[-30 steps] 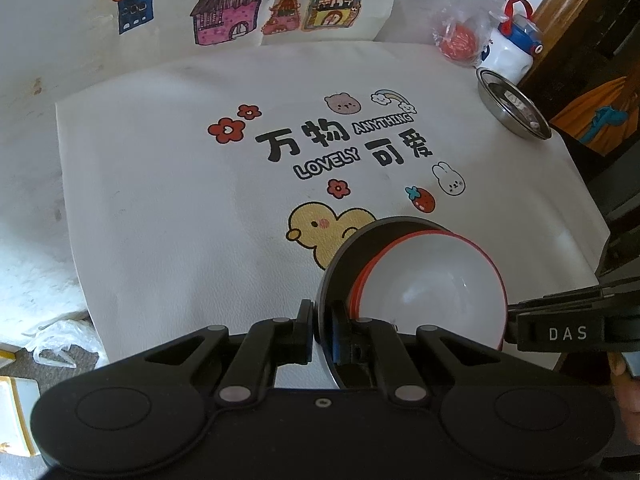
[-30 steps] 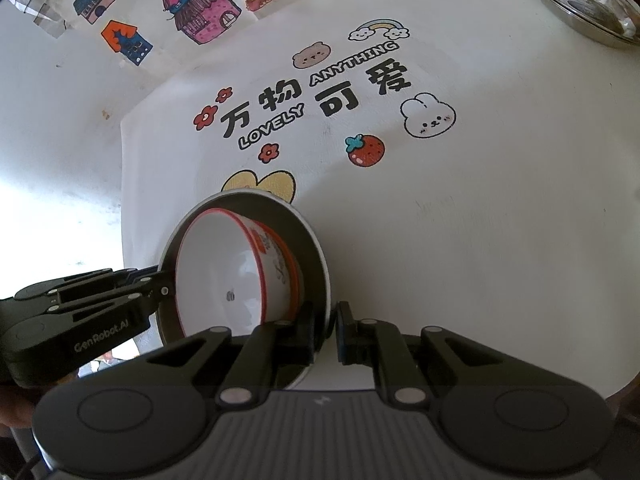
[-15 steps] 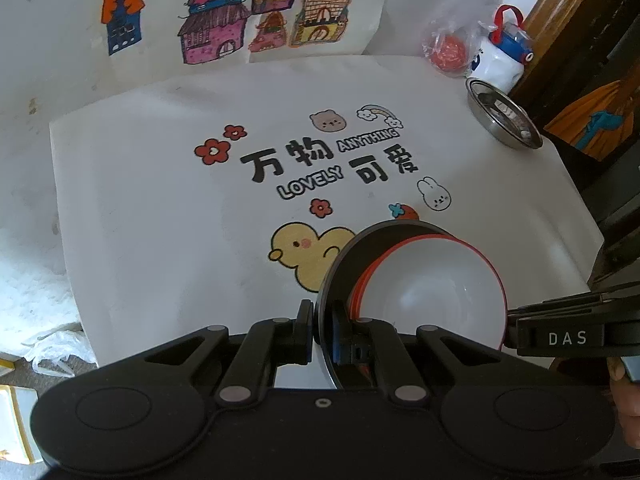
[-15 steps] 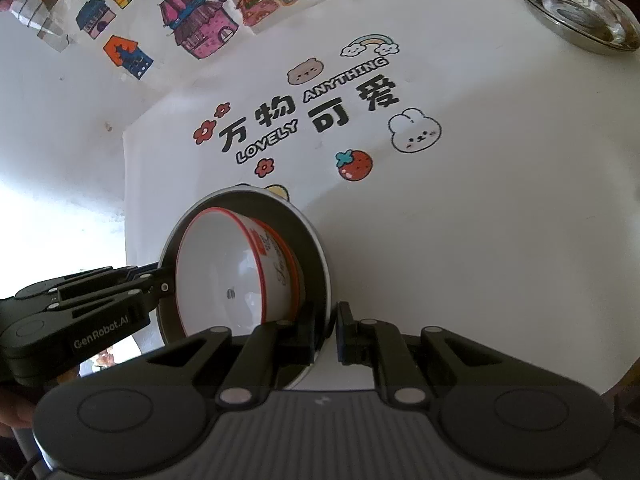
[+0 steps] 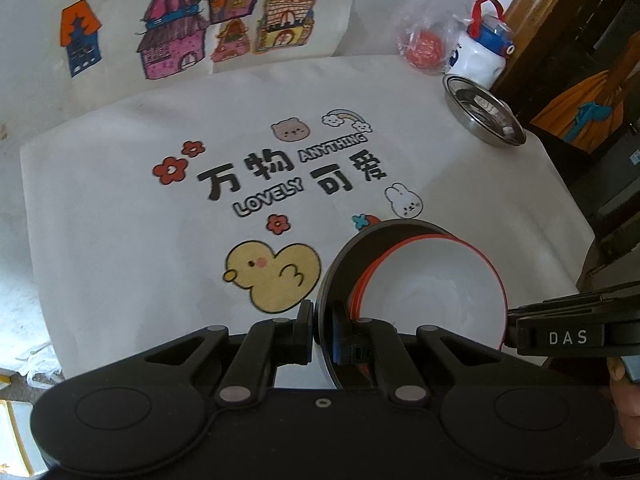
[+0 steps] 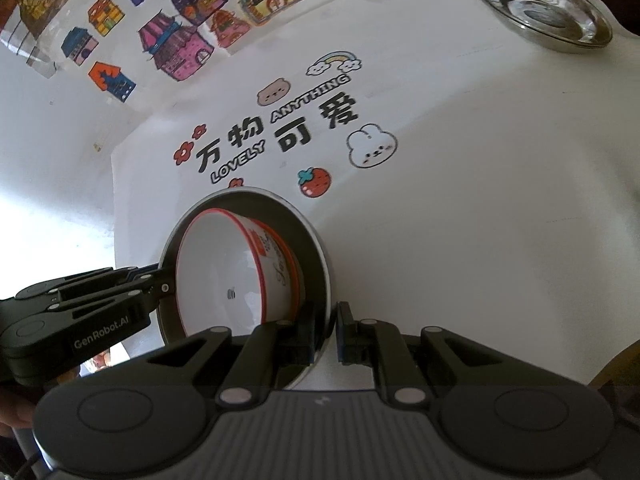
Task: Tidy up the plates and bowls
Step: 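Lift the steel bowl stack with both grippers and carry it toward the shallow steel plate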
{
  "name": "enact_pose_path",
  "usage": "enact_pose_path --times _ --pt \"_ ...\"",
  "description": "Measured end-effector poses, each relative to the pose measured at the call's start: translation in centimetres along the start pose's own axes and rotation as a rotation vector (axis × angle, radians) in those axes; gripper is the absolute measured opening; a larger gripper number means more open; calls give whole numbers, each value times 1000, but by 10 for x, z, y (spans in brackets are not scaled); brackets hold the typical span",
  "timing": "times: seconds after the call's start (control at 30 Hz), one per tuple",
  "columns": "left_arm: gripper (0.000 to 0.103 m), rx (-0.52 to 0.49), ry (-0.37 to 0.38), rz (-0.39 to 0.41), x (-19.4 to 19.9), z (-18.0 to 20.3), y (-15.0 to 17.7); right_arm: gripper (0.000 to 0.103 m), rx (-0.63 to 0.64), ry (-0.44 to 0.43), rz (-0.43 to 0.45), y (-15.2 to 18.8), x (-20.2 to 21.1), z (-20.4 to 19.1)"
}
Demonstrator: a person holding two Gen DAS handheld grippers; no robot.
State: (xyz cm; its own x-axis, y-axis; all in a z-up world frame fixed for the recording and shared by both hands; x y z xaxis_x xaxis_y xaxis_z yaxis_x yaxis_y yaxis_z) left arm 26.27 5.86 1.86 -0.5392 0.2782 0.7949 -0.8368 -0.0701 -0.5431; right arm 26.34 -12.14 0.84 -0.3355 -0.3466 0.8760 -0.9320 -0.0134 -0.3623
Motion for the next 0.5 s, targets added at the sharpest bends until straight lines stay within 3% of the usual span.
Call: enact_pose_path --times 0.5 --pt "8 -45 26 -10 -21 37 -16 11 -56 6 25 -11 12 40"
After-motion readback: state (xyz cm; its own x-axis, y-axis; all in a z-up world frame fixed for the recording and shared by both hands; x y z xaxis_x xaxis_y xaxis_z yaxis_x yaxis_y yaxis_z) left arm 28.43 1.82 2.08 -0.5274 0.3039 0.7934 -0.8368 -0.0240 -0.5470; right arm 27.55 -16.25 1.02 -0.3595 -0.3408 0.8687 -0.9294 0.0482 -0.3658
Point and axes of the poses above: each gripper's, at about its wrist camera, not at the fingertips, and x roughly against the way its jaws point, z to its right, y to its underside, the point moved 6 cm from there along -x, roughly the way its jaws point, and after that the axes turned 6 degrees about z, right-handed, at the moved point
